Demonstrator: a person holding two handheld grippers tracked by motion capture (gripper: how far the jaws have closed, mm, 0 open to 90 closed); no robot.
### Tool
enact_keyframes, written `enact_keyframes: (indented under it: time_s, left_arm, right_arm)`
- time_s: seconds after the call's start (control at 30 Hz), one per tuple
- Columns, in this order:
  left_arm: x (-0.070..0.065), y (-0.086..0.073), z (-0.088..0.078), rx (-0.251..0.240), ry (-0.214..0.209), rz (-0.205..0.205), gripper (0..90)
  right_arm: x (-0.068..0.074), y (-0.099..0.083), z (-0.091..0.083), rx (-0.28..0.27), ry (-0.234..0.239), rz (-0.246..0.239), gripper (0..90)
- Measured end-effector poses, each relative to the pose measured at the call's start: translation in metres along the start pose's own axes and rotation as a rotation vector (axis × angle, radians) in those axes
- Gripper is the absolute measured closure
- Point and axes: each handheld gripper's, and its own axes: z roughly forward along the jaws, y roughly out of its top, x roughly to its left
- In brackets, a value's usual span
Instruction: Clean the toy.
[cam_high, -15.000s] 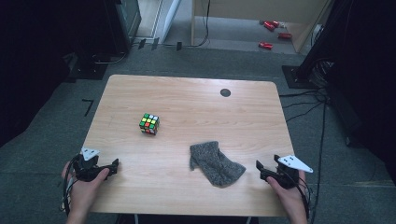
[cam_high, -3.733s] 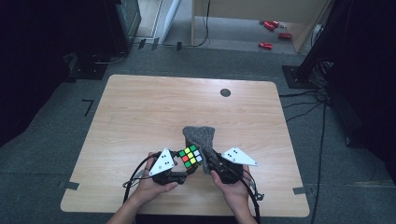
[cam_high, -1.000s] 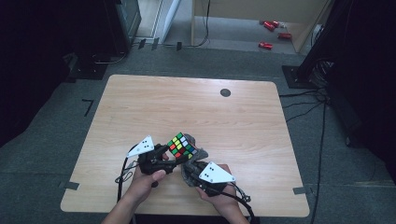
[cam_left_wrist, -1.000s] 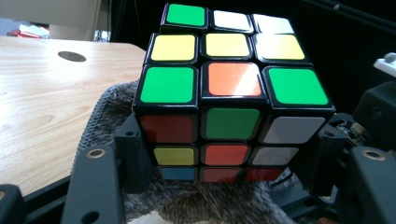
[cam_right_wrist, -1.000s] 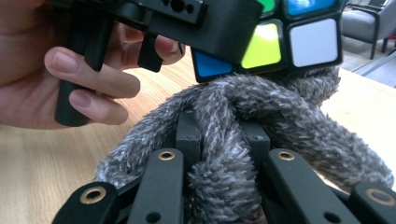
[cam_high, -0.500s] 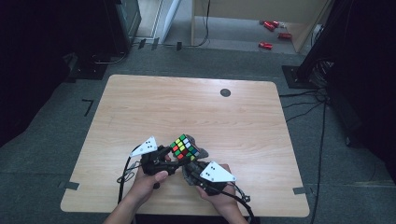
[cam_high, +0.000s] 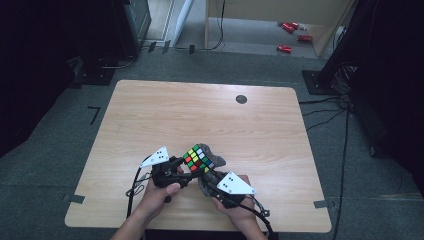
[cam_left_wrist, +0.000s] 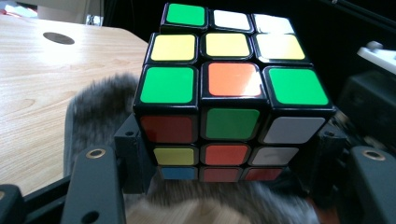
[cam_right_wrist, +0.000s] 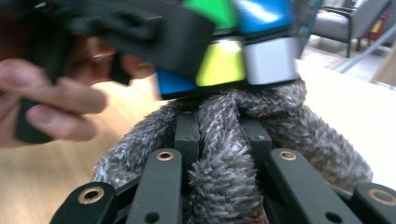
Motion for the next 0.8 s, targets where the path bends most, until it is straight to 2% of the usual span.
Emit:
enact_keyframes:
  time_s: [0.1, 0.17, 0.23, 0.33, 0.4, 0.5, 0.67, 0.73, 0.8]
  left_arm:
    - [0.001, 0.000, -0.001, 0.004, 0.004, -0.001, 35.2]
    - [0.002, -0.001, -0.001, 0.002, 0.007, -0.004, 35.3]
    - [0.002, -0.001, -0.002, 0.004, 0.007, -0.003, 35.3]
    - [0.002, -0.001, -0.001, 0.008, 0.008, -0.003, 35.3]
    - [0.002, -0.001, -0.001, 0.013, 0.010, -0.004, 35.3]
    - [0.002, -0.002, 0.001, 0.019, 0.012, -0.007, 35.3]
    - [0.003, -0.002, -0.001, 0.021, 0.013, 0.006, 35.3]
    - [0.003, -0.001, -0.002, 0.016, 0.016, 0.009, 35.3]
    - [0.004, -0.001, -0.004, 0.018, 0.024, 0.012, 35.3]
  right_arm:
    - [0.007, 0.000, 0.002, 0.010, 0.015, -0.029, 74.5]
    - [0.005, 0.001, 0.002, 0.012, 0.011, -0.035, 74.5]
    - [0.000, 0.002, -0.001, 0.005, -0.007, -0.021, 74.4]
    - [-0.010, 0.002, -0.004, -0.010, -0.038, 0.030, 74.4]
    - [-0.011, 0.001, -0.004, -0.008, -0.038, 0.043, 74.4]
    - [-0.007, -0.002, 0.000, 0.003, -0.029, 0.045, 74.5]
    - [0.005, -0.002, 0.004, 0.017, 0.032, 0.030, 74.1]
    - [0.003, -0.001, 0.003, 0.014, 0.034, 0.023, 74.0]
    - [-0.002, 0.001, 0.001, 0.000, 0.028, 0.042, 73.9]
